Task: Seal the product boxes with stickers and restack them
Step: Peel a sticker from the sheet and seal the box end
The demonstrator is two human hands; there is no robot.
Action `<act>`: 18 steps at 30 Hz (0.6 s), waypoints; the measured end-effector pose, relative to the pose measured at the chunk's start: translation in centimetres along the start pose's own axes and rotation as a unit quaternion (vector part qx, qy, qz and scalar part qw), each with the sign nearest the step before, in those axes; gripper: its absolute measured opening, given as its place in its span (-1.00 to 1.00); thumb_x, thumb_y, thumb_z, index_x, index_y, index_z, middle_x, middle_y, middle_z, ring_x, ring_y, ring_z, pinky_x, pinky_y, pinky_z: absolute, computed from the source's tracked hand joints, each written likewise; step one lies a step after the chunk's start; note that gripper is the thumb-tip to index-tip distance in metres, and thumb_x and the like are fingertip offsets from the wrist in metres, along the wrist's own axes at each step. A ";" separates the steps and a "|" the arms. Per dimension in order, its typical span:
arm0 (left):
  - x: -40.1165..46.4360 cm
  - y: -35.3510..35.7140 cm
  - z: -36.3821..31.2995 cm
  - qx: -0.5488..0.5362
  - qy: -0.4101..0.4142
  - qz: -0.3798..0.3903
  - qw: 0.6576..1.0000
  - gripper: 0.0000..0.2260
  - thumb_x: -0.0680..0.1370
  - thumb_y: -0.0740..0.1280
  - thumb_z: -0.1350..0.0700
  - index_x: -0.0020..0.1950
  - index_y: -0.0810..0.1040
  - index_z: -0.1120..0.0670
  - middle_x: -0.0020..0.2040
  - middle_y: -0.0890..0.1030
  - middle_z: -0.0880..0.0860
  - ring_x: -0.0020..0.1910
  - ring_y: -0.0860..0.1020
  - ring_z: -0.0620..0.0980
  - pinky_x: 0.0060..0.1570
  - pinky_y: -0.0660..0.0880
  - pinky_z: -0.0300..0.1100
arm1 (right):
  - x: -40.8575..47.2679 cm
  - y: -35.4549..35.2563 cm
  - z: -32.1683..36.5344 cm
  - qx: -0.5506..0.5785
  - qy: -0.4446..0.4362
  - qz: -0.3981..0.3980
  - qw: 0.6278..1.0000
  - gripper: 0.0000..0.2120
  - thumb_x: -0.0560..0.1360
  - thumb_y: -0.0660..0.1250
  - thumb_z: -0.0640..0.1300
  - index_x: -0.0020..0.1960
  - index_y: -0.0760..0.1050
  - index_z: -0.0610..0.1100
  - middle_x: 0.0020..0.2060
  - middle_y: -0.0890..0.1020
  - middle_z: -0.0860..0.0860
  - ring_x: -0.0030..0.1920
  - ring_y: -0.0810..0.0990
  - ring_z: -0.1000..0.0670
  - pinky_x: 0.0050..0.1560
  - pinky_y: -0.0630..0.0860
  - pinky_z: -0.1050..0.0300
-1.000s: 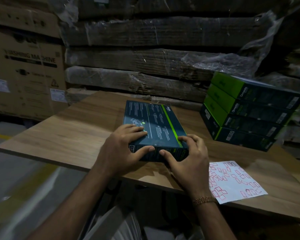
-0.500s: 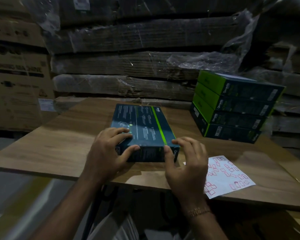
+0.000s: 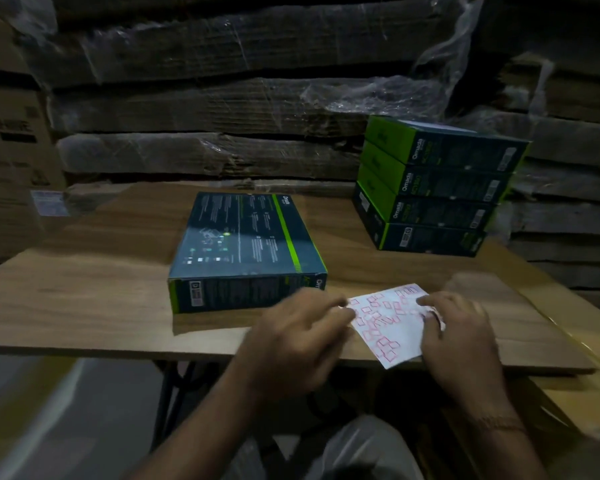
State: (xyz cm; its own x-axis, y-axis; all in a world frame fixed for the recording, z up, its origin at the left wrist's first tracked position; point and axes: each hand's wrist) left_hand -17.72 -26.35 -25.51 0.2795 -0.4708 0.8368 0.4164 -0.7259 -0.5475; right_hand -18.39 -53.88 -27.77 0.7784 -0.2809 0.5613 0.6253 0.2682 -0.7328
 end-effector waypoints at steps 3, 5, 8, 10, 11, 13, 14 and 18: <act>2.4 3.8 -2.0 -0.105 -0.079 0.059 0.990 -0.65 0.69 0.37 0.10 0.48 0.56 0.08 0.38 0.61 0.05 0.32 0.57 0.06 0.24 0.56 -0.01 | -0.3 0.0 -0.1 0.018 0.011 0.001 1.000 -0.75 0.58 0.35 -0.25 0.19 0.69 -0.08 0.18 0.68 -0.07 0.17 0.55 -0.16 0.26 0.54 -0.19; 3.7 5.7 -2.0 -0.137 -0.157 0.101 0.973 -0.52 0.68 0.34 0.07 0.61 0.40 -0.02 0.50 0.52 -0.04 0.45 0.48 -0.03 0.39 0.49 -0.01 | -0.5 0.1 0.0 0.024 0.021 -0.004 0.999 -0.76 0.58 0.35 -0.25 0.19 0.69 -0.10 0.16 0.69 -0.08 0.17 0.55 -0.15 0.28 0.53 -0.20; 5.0 7.9 -0.8 -0.143 -0.243 0.197 0.939 -0.32 0.67 0.34 0.10 0.72 0.11 -0.09 0.58 0.44 -0.01 0.53 0.40 -0.01 0.48 0.43 0.05 | -0.5 -0.1 0.2 0.019 0.031 -0.007 0.999 -0.74 0.60 0.33 -0.24 0.23 0.68 -0.10 0.19 0.68 -0.05 0.19 0.53 -0.12 0.30 0.51 -0.17; 5.4 8.7 -0.2 -0.128 -0.268 0.251 0.921 -0.24 0.66 0.36 0.07 0.73 -0.02 -0.11 0.57 0.46 0.04 0.51 0.44 0.05 0.46 0.45 0.07 | -0.2 -0.1 0.2 0.016 0.037 -0.005 0.999 -0.72 0.61 0.32 -0.23 0.27 0.66 -0.10 0.20 0.68 -0.04 0.21 0.53 -0.11 0.31 0.51 -0.16; 5.5 9.0 0.0 -0.125 -0.275 0.267 0.915 -0.24 0.65 0.35 0.05 0.73 -0.04 -0.11 0.56 0.48 0.04 0.51 0.45 0.06 0.46 0.45 0.08 | 0.0 -0.1 0.2 0.017 0.036 -0.005 0.999 -0.71 0.61 0.32 -0.23 0.28 0.66 -0.09 0.21 0.68 -0.03 0.21 0.53 -0.10 0.31 0.51 -0.17; 5.8 9.2 0.2 -0.127 -0.286 0.279 0.908 -0.27 0.65 0.34 0.04 0.73 0.01 -0.10 0.56 0.49 -0.02 0.52 0.43 0.04 0.49 0.42 0.05 | 0.5 0.1 0.2 0.017 0.034 0.000 0.999 -0.70 0.60 0.32 -0.25 0.29 0.65 -0.07 0.21 0.67 -0.01 0.21 0.54 -0.10 0.31 0.52 -0.17; 5.8 9.2 0.3 -0.129 -0.290 0.279 0.906 -0.29 0.65 0.34 0.03 0.72 0.05 -0.10 0.56 0.49 -0.05 0.53 0.41 0.02 0.49 0.42 0.04 | 0.8 0.2 0.2 0.020 0.030 0.002 0.999 -0.69 0.60 0.32 -0.26 0.29 0.64 -0.07 0.21 0.67 -0.01 0.20 0.54 -0.11 0.30 0.53 -0.17; 5.4 9.3 0.4 -0.109 -0.302 0.286 0.903 -0.35 0.62 0.26 -0.07 0.68 0.08 -0.24 0.60 0.39 -0.05 0.54 0.39 0.04 0.45 0.46 0.15 | 2.8 0.4 0.3 0.028 0.018 -0.011 0.999 -0.68 0.59 0.32 -0.33 0.25 0.66 -0.07 0.14 0.69 0.00 0.19 0.57 -0.10 0.24 0.57 -0.16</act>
State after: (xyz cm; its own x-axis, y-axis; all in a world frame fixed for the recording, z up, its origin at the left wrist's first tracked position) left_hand -12.01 -35.44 -26.07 0.8430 -0.4884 0.2254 -0.1077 -0.5638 -0.8188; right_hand -15.94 -54.29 -26.34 0.7625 -0.3193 0.5627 0.6452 0.3117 -0.6975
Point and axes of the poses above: each hand's wrist, its own x-axis towards the middle knuckle, its own y-axis out of the palm, z = x × y
